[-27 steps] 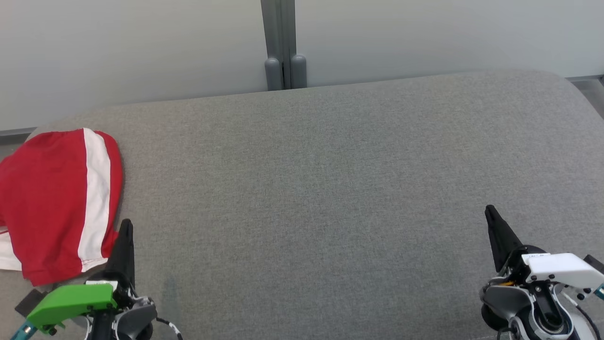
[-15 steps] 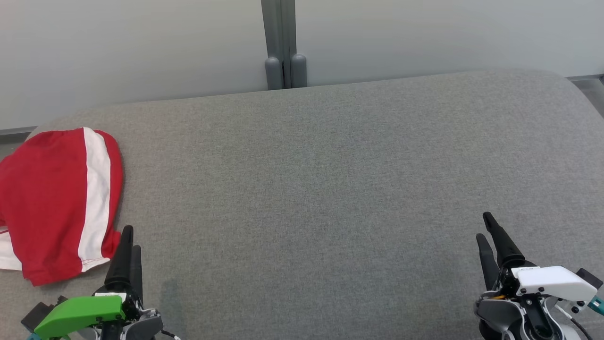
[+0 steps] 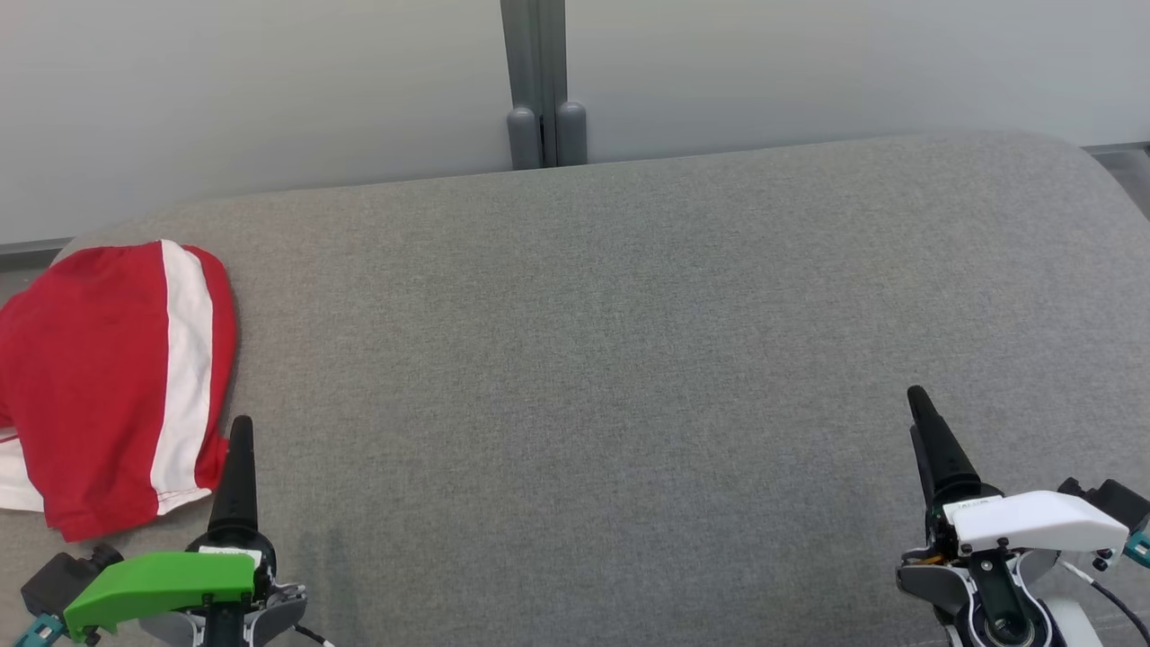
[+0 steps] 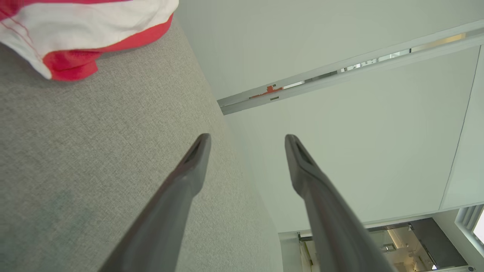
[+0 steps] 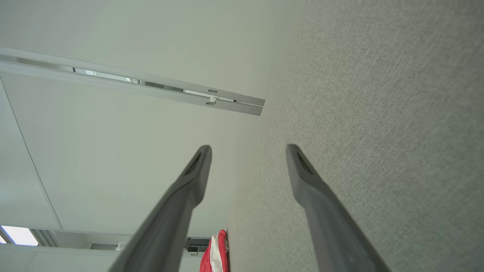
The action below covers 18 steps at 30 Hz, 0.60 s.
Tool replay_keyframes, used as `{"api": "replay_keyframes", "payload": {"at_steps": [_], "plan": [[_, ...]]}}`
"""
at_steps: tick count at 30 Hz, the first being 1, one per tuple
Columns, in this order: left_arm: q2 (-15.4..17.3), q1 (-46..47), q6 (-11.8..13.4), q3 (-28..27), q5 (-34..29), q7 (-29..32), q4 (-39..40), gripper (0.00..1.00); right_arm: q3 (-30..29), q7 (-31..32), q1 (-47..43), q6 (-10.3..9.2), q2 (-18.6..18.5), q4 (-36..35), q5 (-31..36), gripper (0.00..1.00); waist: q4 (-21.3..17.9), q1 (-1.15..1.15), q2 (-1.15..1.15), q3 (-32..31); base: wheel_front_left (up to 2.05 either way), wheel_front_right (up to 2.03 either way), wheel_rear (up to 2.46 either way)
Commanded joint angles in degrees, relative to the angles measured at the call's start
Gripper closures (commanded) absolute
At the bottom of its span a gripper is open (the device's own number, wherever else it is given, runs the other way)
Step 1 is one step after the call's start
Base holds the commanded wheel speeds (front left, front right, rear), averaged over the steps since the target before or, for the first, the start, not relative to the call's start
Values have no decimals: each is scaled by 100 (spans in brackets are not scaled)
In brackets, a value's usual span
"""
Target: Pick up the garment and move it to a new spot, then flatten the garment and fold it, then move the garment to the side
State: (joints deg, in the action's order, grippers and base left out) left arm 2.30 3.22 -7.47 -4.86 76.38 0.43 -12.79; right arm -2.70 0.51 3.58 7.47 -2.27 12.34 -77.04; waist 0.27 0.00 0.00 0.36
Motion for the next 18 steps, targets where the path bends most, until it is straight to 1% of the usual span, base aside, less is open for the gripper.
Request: {"api": "replay_keyframes", "payload": {"at_steps": [1, 6, 18], "plan": [[35, 52, -1, -35, -234, -61, 136, 0, 39, -68, 75, 2, -31, -147, 222, 0, 2, 0, 0, 2, 0, 0, 0], [38, 60, -1, -124, -650, -172, 214, 0, 131, -179, 86, 2, -34, -259, 780, 0, 13, 0, 0, 13, 0, 0, 0], [45, 21, 15, -107, -2079, -422, 459, 0, 333, -431, 77, 2, -42, -480, 1980, 0, 43, 0, 0, 11, 0, 0, 0]]}}
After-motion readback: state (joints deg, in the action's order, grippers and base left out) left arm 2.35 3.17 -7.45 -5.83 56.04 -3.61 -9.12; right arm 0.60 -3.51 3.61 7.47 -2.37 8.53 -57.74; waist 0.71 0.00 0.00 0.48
